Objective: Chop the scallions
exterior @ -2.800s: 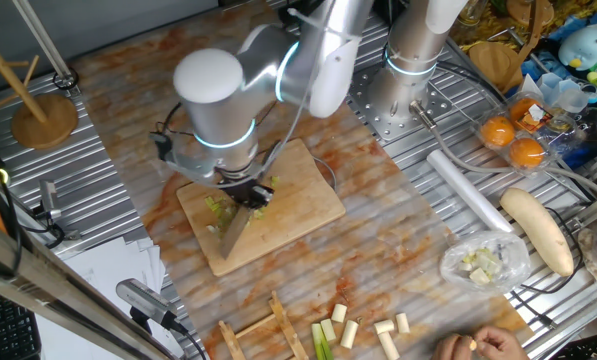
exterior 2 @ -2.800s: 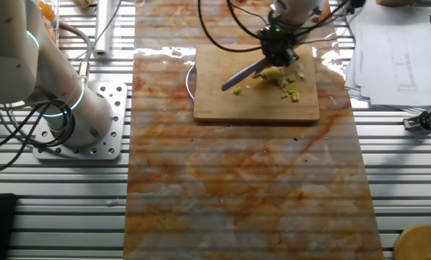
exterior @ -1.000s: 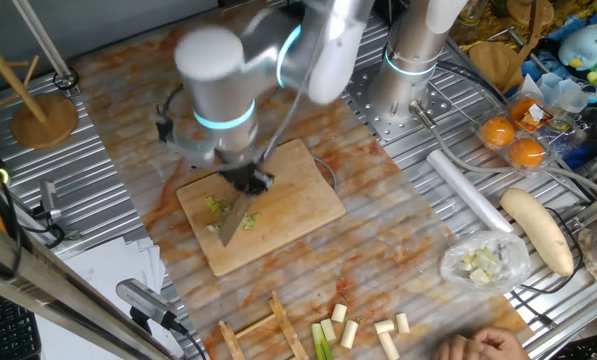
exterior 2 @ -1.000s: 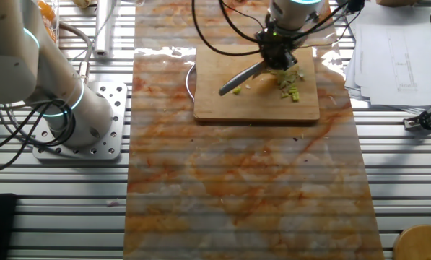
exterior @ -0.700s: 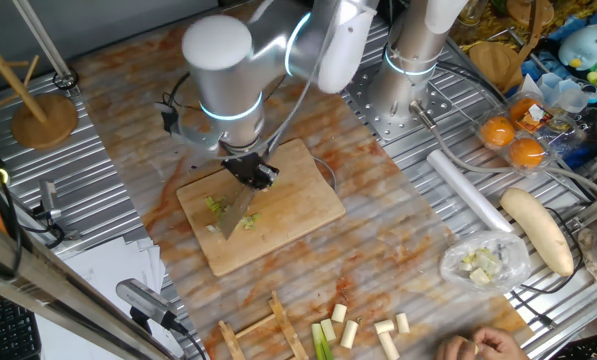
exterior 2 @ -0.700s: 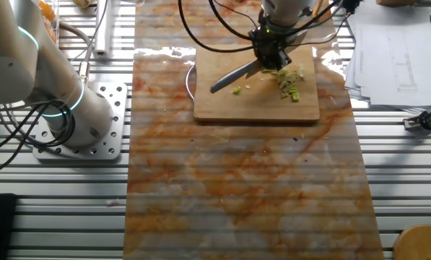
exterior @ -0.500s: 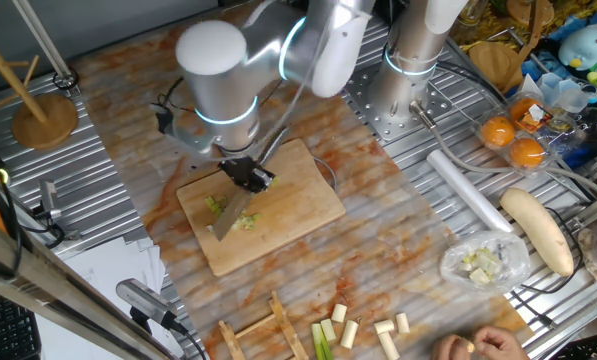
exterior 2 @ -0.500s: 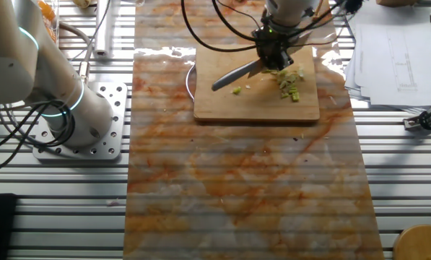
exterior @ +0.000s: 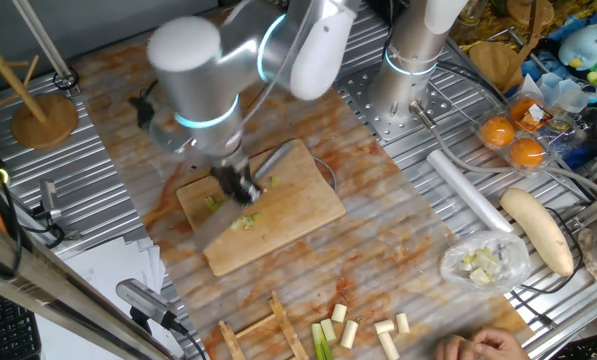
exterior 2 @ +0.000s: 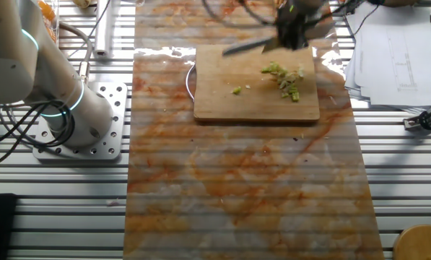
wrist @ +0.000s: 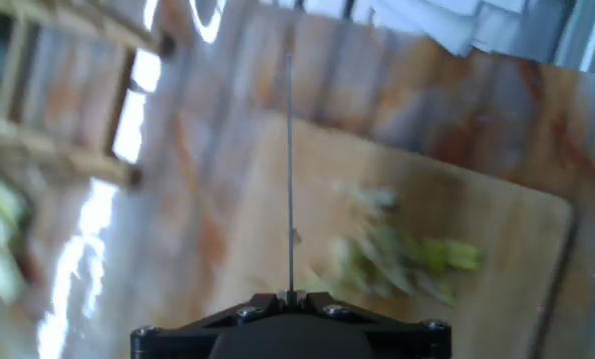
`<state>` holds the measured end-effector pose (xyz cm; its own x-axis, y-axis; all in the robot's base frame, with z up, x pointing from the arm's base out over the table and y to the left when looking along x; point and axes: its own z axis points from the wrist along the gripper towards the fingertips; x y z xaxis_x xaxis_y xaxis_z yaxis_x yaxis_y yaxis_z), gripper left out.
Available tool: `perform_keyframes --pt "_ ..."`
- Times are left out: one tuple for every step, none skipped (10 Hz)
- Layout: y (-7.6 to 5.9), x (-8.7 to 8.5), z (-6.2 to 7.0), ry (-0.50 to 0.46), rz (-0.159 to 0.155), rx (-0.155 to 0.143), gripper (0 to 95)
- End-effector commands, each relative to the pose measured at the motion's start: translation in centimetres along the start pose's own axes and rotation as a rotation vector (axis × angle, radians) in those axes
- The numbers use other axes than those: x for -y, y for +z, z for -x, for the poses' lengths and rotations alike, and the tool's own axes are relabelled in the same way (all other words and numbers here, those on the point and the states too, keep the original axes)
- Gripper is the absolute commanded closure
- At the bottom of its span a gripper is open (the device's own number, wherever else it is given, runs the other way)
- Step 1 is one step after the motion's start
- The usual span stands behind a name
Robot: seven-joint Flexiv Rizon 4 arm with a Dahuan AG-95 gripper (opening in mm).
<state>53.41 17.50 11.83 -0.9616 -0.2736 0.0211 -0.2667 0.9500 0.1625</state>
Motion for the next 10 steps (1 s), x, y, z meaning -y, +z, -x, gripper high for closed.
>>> perform_keyframes --pt "-1.2 -5.8 4.3 0.163 0.028 0.017 95.0" --pt "-1.3 -7.8 5.6 0.202 0.029 0.032 95.0" --pt "-1.4 -8.8 6.2 0.218 0.035 0.041 95.0" --pt "-1.5 -9.5 6.6 0.232 0.043 0.048 95.0" --pt "-1.5 -10.2 6.9 0.251 0.062 0.053 95.0" --pt "-1.6 -10.9 7.2 0.265 0.072 0.054 95.0" --pt "-1.6 -11.6 7.4 0.272 0.075 0.054 95.0" --pt "-1.6 -12.2 7.4 0.272 0.078 0.054 95.0" --pt "-1.6 -12.8 7.3 0.273 0.084 0.053 95.0" --pt "-1.7 -13.1 7.1 0.275 0.086 0.052 95.0"
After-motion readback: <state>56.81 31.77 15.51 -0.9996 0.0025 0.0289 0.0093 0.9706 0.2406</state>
